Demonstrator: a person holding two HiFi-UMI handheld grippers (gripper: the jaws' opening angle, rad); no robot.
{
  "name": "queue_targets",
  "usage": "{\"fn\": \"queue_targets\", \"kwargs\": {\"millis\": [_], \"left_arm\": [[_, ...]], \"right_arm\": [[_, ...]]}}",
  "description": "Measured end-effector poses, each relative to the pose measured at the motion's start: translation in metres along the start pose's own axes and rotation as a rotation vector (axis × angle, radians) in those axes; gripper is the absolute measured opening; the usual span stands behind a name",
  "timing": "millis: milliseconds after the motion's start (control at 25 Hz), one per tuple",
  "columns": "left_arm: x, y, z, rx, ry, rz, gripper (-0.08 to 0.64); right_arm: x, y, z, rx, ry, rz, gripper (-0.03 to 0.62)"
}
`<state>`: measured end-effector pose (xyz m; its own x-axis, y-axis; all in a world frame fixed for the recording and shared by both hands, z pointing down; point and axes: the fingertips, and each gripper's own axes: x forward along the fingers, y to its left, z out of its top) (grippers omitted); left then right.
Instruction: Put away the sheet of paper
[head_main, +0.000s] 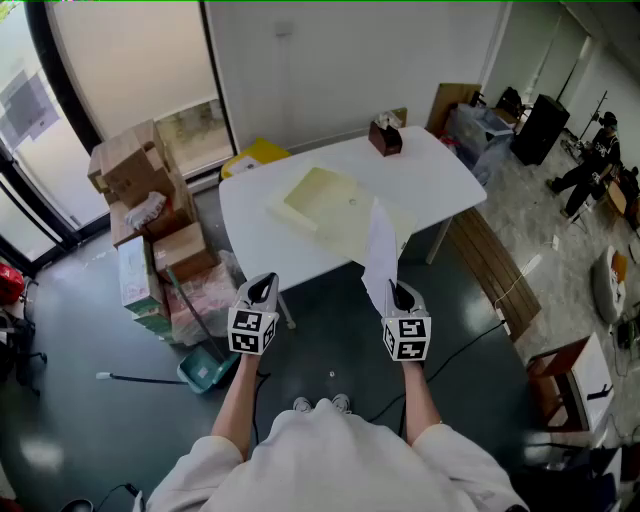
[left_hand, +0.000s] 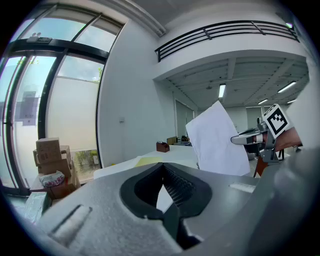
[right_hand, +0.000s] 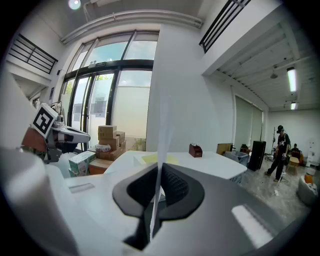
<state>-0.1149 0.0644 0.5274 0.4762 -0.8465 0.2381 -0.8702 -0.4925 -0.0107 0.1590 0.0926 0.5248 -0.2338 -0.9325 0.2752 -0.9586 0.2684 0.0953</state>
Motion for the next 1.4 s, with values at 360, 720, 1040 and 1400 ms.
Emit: {"fn": "queue_targets", "kwargs": {"millis": [360, 720, 1040, 1400], "left_arm": [[-0.001, 0.005, -0.003, 0.0, 0.004, 0.006, 0.006], [-0.003, 0.001, -0.002, 0.001, 0.007, 0.017, 0.006], [-0.002, -0.019, -0.006, -0.002, 0.023, 0.027, 0.006], [0.007, -0.05, -0.015, -0.013, 0.036, 0.036, 0.006]], "right_arm": [[0.002, 0.005, -0.001, 0.006, 0.006, -0.001, 0.002], [-0.002, 0.001, -0.001, 0.031, -0.014, 0.007, 0.002], [-0.006, -0.008, -0.008, 0.026, -0.005, 0.035, 0.002], [-0.011, -0.015, -0.019, 0.01, -0.011, 0.092, 0.002]]}}
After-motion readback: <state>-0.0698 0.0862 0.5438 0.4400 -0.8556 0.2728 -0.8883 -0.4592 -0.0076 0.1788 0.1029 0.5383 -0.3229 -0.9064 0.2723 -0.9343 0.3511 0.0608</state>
